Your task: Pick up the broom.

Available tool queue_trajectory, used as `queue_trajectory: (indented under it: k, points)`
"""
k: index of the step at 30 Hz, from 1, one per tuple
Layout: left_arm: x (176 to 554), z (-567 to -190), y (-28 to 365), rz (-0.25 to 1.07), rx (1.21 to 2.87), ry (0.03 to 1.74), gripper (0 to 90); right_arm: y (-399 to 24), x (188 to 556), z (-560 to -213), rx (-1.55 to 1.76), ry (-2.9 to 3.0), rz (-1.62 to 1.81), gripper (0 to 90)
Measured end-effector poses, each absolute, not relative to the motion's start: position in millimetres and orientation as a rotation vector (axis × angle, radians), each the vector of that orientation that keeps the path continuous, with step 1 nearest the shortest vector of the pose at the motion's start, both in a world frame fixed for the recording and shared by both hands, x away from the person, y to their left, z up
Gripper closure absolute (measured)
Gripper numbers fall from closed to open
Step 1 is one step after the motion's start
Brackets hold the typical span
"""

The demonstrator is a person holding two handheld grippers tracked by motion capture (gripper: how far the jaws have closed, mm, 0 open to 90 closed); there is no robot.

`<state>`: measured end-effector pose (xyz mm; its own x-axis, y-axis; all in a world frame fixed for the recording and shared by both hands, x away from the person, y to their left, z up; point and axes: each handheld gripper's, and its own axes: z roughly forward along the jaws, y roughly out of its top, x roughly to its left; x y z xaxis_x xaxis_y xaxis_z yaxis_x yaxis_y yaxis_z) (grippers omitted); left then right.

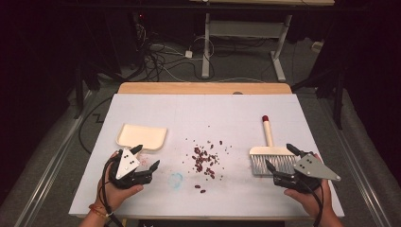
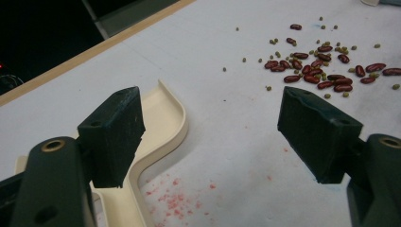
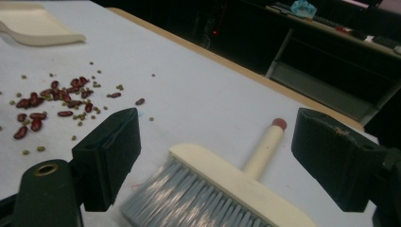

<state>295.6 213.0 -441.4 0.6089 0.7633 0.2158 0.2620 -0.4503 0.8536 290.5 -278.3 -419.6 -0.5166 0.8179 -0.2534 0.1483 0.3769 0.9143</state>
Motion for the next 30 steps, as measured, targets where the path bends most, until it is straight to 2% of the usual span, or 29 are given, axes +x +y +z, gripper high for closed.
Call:
queue_trajectory:
  k: [19,26,30]
  points:
    - [295,-448,206,0.743,2.077,0.804,23.0,-284,319,-414,0.981,1.941,1.106,16.5]
    - [296,-452,205,0.732,2.098,0.831,22.6,-280,359,-404,1.124,2.009,0.993,17.0]
    - [296,-453,204,0.725,2.107,0.823,22.6,-279,403,-409,1.247,2.136,0.952,17.2]
